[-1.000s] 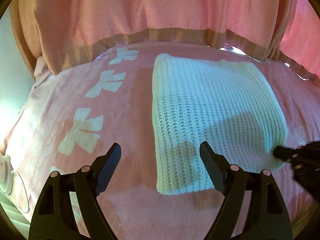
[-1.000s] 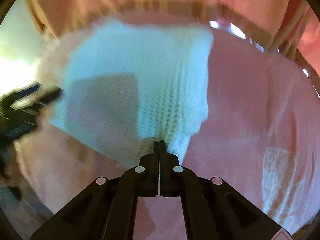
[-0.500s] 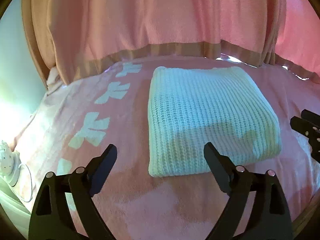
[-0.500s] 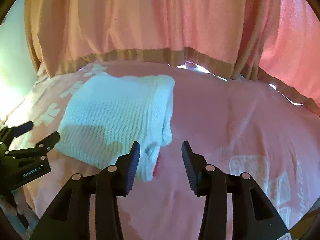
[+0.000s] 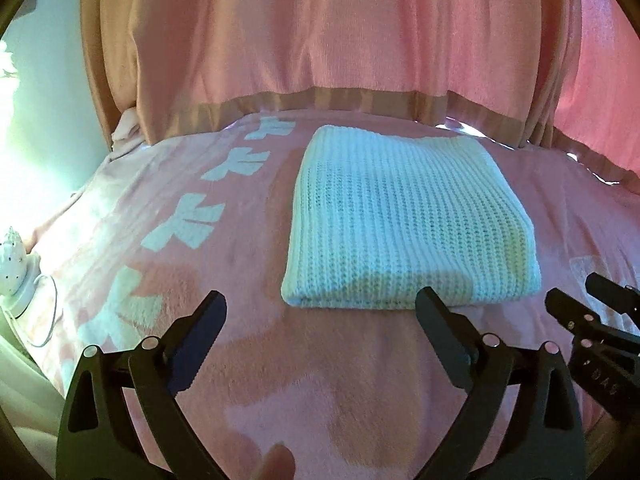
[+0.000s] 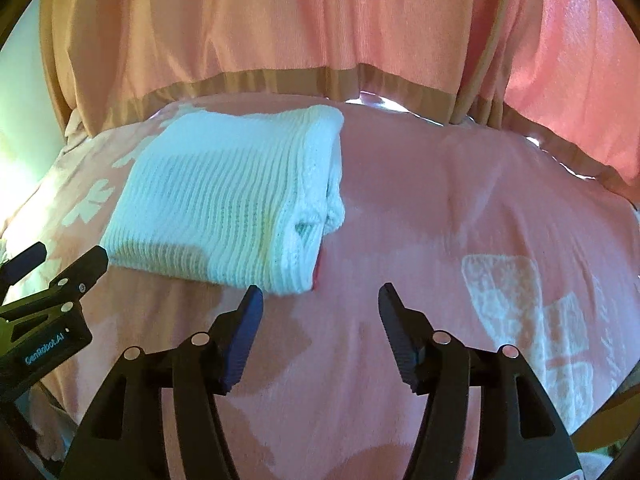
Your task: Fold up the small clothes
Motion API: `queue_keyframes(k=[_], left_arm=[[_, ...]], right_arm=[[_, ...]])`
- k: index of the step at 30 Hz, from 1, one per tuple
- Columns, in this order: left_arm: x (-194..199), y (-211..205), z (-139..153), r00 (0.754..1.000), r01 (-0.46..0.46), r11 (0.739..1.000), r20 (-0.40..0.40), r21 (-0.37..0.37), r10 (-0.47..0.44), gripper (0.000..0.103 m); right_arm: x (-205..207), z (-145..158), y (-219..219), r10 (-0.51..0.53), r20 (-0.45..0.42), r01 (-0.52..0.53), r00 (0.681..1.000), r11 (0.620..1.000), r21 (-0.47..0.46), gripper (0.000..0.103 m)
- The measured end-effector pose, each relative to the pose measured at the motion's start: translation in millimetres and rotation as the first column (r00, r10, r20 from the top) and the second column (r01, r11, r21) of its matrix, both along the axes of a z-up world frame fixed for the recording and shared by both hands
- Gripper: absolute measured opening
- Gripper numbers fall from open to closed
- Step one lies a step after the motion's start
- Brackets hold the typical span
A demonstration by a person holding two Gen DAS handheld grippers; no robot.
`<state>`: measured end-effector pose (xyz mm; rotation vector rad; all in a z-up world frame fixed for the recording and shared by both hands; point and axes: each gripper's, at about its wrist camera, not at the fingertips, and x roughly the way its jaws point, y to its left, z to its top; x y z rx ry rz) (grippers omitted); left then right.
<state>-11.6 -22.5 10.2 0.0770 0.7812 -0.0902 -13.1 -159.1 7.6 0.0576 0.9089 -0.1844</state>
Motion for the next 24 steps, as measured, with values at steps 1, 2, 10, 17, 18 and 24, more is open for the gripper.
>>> queue_keyframes(k=[1,2,10,17,18,24], left_arm=[[-2.8,-2.1,-0.3,1.000,0.006,1.000,0.005,0.007,-0.006,0.093],[-5.2,-4.1,-0.6,1.000,0.011,1.000,0.007,0.012,-0.011,0.093],[-13.6,-9.5,-2.6,0.999,0.016,0.998,0.030,0.058,-0.018,0.093],[-10.7,-7.9,-3.1,1.000,-0.007,0.999,0.011,0.045,0.006,0.093],[-9.9,-7.0,-3.3,1.000,-0.012,0.999,0.005,0.038,0.012,0.093],[-9.3,-7.7,-2.8,1.000,-0.018,0.999,0.011,0.039,0.017,0.093]], right_arm=[[-1.5,-0.5,0.7,0.000,0.000,0.000,1.000,1.000,-0.006,0.058],[-2.8,-1.1,2.0,0.000,-0.001,0.000,1.000,1.000,-0.012,0.058],[-7.4,-3.1,-0.7,-0.009,-0.006,0.008,1.000,1.000,-0.026,0.059],[-7.7,-4.4,0.6,0.007,-0.009,-0.007,1.000,0.999,-0.035,0.059],[-7.8,-4.4,1.5,0.008,-0.009,-0.009,1.000,0.999,-0.036,0.059],[-8.5,-5.5,3.5,0.006,-0.009,-0.006,1.000,0.999,-0.032,0.059]])
